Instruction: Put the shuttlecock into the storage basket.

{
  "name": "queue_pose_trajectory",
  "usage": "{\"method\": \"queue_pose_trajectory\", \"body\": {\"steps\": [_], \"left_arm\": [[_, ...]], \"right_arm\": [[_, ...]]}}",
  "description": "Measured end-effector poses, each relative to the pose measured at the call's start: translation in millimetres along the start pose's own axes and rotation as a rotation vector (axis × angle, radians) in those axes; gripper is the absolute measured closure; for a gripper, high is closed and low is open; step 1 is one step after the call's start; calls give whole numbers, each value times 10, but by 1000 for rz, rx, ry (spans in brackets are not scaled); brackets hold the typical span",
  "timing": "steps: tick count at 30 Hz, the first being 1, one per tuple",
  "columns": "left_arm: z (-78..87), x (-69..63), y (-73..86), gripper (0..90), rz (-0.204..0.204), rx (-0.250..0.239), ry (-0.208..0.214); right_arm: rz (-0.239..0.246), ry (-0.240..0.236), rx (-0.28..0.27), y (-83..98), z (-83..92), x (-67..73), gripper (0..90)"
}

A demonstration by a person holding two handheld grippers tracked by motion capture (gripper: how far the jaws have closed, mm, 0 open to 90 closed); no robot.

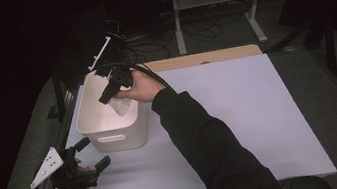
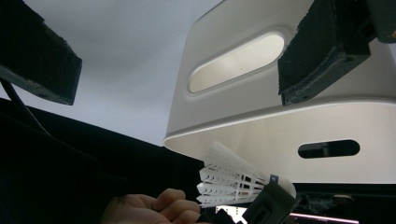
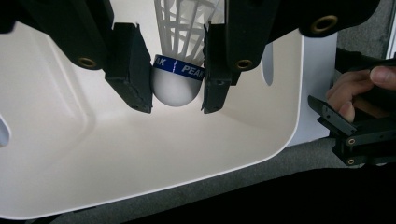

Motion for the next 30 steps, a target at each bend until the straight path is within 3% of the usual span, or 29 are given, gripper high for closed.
{"method": "queue_pose_trajectory", "body": {"steps": [8,15,18,19,22,26,30], "left_arm": [[2,0,0,0,1,-1,1],[2,0,0,0,0,-1,1],[2,0,0,0,1,0,0],[2,0,0,0,1,-1,1],[2,0,1,0,1,0,0],[2,2,2,0,2,1,0],[0,2,2,0,2,1,-1]], "right_arm": [[-4,-7,26,59,-113,-10,634],[-14,-27,18,70,-113,-17,616],[-28,-39,9,62,-94,-16,559],[-36,-43,-2,53,-68,-24,497],[-39,-46,-6,49,-54,-27,482],[-36,-36,-24,45,-12,-44,439],[-41,-12,-50,73,78,-90,323]]}}
Point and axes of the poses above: each handheld gripper's, and its own axes: z roughly backward along the jaws, y roughly out of its underside, x roughly to its left, the point moved 9 cm from there along -z, roughly forward along the jaws, and after that the axes turned 14 degrees about -z, right-handed, at the moved point
